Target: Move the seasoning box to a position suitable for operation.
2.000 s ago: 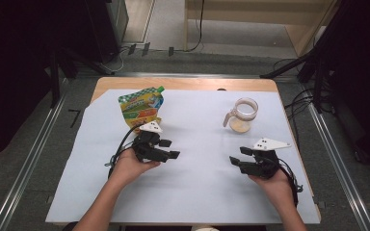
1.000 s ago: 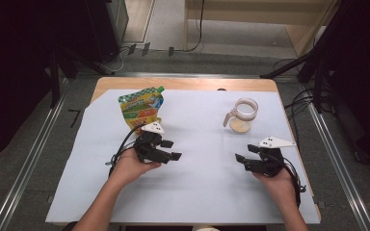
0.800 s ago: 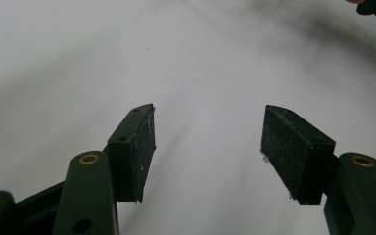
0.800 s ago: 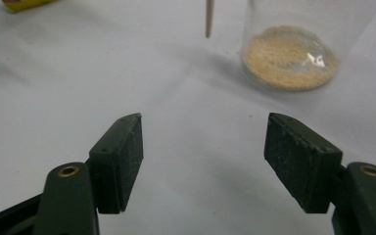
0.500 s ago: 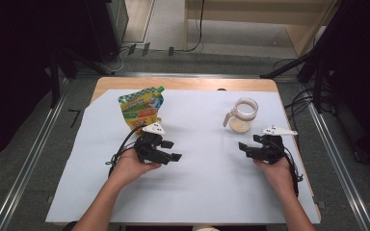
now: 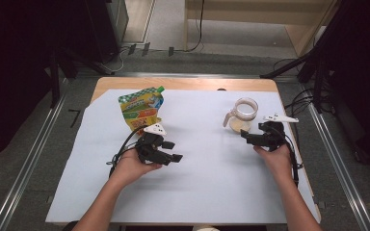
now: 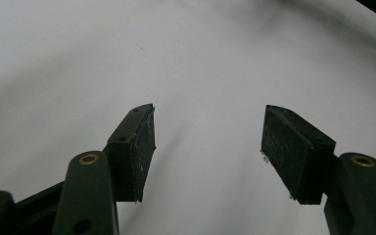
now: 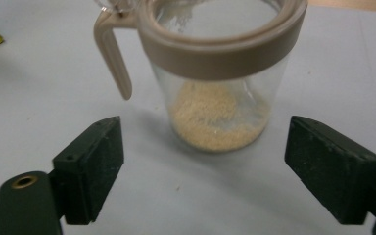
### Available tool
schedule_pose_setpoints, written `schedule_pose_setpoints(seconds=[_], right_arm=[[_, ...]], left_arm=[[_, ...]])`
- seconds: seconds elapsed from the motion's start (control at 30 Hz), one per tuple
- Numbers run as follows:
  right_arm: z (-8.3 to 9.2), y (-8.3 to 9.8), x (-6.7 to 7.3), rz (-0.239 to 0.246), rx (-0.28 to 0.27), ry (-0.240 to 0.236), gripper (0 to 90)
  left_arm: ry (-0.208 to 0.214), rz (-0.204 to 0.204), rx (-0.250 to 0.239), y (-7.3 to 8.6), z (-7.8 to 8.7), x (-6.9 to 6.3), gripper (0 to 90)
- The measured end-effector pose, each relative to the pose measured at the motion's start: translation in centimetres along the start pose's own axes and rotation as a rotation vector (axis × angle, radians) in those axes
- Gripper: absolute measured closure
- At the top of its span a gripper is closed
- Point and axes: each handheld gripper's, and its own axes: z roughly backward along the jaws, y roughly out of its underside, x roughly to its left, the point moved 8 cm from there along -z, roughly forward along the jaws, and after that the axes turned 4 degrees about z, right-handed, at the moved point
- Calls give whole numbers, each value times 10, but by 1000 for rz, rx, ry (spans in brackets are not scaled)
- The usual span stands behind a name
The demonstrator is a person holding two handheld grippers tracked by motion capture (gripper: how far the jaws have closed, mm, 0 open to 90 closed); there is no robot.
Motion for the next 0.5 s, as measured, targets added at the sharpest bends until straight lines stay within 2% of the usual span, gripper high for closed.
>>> schedule_pose_setpoints(seconds=[0.2,0.3,0.43,0.5], right_arm=[[-10,-19,-5,-14,-34,40,133],[-17,-24,-8,-40,-53,48,131],[-27,-25,-5,-12,-70,57,129],[-38,-23,-4,1,-81,94,119]], left_arm=[[-23,-2,1,1,1,4,382],[-12,14,-27,-2,6,5,382],[-10,19,-36,-2,8,7,383],[-11,19,-33,-2,8,7,383]])
